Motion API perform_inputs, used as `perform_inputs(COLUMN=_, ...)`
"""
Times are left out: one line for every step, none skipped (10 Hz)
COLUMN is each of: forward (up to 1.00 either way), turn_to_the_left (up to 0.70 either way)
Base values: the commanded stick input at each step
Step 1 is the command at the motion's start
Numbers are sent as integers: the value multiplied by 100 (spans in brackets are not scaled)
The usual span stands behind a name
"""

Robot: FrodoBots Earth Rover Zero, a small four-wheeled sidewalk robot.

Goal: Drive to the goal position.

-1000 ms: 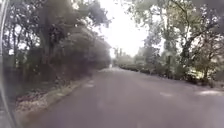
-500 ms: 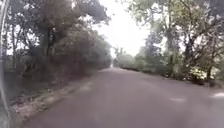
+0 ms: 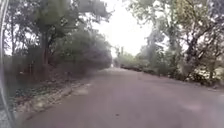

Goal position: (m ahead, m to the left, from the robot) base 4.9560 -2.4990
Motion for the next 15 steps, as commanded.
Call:
perform_inputs(forward=70, turn_to_the_left=0)
perform_inputs(forward=70, turn_to_the_left=0)
perform_inputs(forward=70, turn_to_the_left=0)
perform_inputs(forward=70, turn_to_the_left=0)
perform_inputs(forward=70, turn_to_the_left=0)
perform_inputs(forward=70, turn_to_the_left=0)
perform_inputs(forward=70, turn_to_the_left=0)
perform_inputs(forward=70, turn_to_the_left=0)
perform_inputs(forward=70, turn_to_the_left=0)
perform_inputs(forward=70, turn_to_the_left=0)
perform_inputs(forward=70, turn_to_the_left=0)
perform_inputs(forward=70, turn_to_the_left=0)
perform_inputs(forward=70, turn_to_the_left=0)
perform_inputs(forward=70, turn_to_the_left=0)
perform_inputs(forward=70, turn_to_the_left=0)
